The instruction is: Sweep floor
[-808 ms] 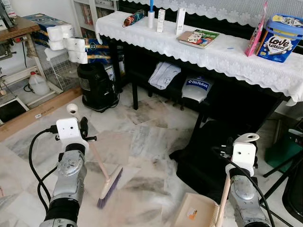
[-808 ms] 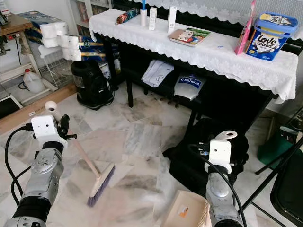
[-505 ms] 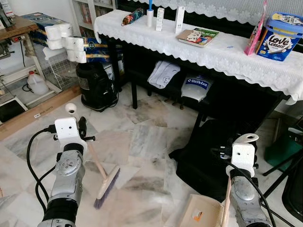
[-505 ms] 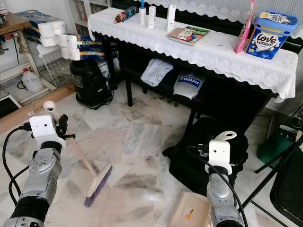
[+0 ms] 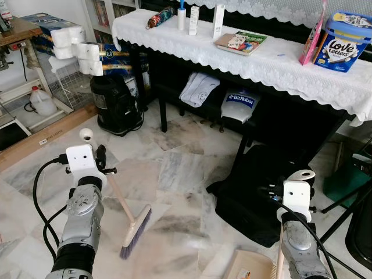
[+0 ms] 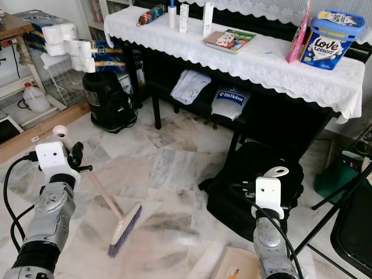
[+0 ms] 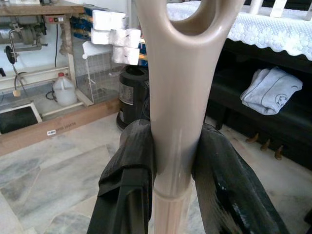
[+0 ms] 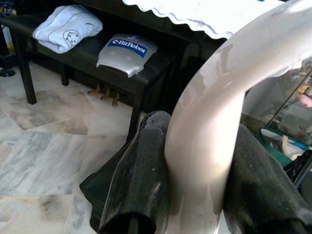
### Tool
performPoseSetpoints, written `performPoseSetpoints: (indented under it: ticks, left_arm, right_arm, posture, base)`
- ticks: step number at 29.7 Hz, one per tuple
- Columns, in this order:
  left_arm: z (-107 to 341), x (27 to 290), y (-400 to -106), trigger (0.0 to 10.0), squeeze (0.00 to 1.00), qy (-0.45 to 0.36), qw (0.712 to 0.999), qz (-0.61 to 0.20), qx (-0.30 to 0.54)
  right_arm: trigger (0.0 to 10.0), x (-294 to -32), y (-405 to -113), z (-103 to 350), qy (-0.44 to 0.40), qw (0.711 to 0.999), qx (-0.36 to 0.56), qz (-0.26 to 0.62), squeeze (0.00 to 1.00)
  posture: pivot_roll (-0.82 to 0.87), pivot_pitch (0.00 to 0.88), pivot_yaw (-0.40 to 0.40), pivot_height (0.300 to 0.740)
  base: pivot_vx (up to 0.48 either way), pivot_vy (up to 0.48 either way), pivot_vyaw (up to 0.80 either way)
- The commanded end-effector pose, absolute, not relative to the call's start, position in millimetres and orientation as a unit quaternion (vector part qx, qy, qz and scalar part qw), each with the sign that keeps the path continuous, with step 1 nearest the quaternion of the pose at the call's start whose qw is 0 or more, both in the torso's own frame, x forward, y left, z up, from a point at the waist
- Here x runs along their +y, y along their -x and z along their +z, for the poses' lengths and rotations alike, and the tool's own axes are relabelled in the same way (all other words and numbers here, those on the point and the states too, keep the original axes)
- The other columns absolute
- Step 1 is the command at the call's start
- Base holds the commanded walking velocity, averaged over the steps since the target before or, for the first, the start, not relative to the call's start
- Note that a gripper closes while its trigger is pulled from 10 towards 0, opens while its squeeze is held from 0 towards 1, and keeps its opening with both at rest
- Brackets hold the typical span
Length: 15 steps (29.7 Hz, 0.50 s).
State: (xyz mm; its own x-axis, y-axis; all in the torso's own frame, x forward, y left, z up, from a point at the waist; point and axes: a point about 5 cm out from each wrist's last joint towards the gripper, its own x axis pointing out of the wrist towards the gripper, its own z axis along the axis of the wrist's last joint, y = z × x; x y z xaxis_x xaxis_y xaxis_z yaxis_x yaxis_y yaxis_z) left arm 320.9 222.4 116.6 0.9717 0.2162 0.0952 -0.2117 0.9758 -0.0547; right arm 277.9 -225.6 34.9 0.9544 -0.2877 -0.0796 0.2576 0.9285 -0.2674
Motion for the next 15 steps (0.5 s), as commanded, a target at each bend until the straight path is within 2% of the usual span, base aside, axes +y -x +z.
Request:
performPoseSetpoints:
  ticks: [1,15]
  left_arm:
    - [133.8,223.0,-325.4,10.0,0.00,0.026,0.991,0.105,-0.081]
    - [137.6,228.0,-324.2,10.0,0.00,0.045,0.989,0.113,-0.084]
  right_arm:
    - [10.0,-226.7,-283.1,41.6,0.136,0.980,0.043,-0.137,0.00]
    - [10.0,-221.1,-290.2,48.5,0.133,0.984,0.014,-0.122,0.00]
  posture:
    - [0.03,0.076,-0.005,0.740]
    - [0.04,0.084,-0.011,0.740]
  base:
    - [0.000,0.000,0.00]
    - [0.000,0.000,0.00]
